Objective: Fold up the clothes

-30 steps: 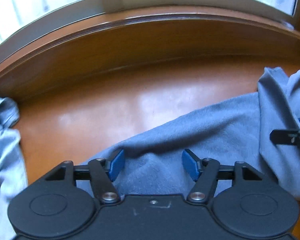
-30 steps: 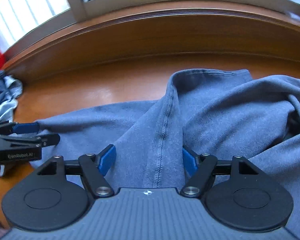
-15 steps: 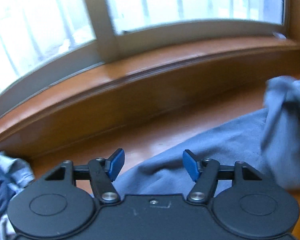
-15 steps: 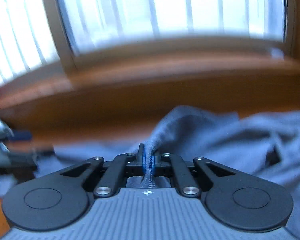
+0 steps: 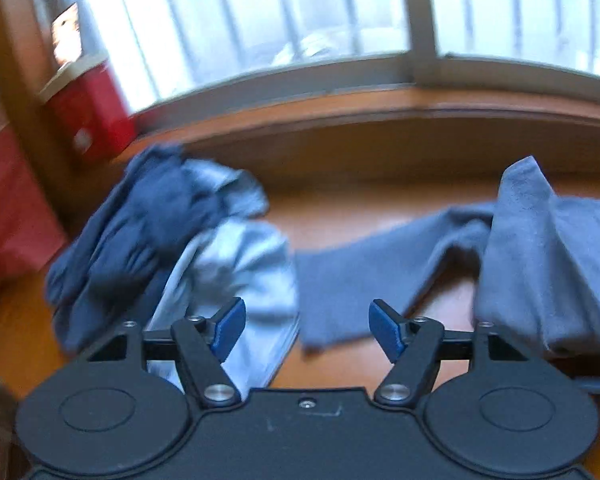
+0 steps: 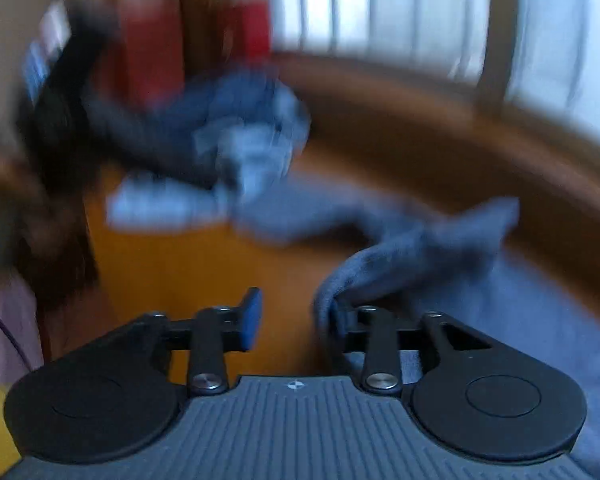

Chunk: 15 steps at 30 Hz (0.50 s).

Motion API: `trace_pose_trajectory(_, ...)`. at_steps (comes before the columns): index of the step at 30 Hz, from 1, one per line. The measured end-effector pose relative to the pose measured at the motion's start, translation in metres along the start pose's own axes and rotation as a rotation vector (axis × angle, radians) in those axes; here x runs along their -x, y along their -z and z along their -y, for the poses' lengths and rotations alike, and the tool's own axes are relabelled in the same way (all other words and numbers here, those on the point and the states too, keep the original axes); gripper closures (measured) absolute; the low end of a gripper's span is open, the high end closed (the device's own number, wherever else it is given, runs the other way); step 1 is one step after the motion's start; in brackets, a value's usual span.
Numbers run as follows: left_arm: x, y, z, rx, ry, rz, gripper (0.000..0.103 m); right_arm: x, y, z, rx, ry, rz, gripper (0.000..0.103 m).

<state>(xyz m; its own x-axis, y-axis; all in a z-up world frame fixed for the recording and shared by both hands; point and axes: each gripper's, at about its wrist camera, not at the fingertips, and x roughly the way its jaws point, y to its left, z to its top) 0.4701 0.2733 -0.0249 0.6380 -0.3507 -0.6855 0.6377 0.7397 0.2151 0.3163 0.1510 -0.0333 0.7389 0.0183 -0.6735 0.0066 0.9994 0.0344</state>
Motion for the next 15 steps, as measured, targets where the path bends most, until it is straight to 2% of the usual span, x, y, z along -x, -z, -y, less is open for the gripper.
trace_pose_trajectory(2,0.008,0.008,0.005,0.01,0.009,-0.021,0.038,-0.003,0.019,-0.005,0.012,0.046,-0.049,0.061)
trace_pose_trajectory(6,0.02,0.004,0.044,-0.024,0.078,-0.001,0.037,0.035,0.04,0.016,-0.097,0.049,0.004,0.031)
trace_pose_trajectory(8,0.023,-0.006,0.076,-0.068,0.134,0.023,0.037,0.052,0.05,0.028,-0.15,0.084,0.032,0.031)
trace_pose_trajectory(11,0.018,-0.023,0.132,-0.176,0.207,0.063,0.034,0.061,0.07,0.041,-0.268,0.169,0.019,0.031)
trace_pose_trajectory(13,0.005,-0.033,0.175,-0.257,0.225,0.061,0.034,0.059,0.085,0.051,-0.358,0.204,0.01,0.031)
trace_pose_trajectory(15,-0.008,-0.036,0.192,-0.293,0.194,0.048,0.034,0.065,0.099,0.058,-0.422,0.238,0.007,0.031)
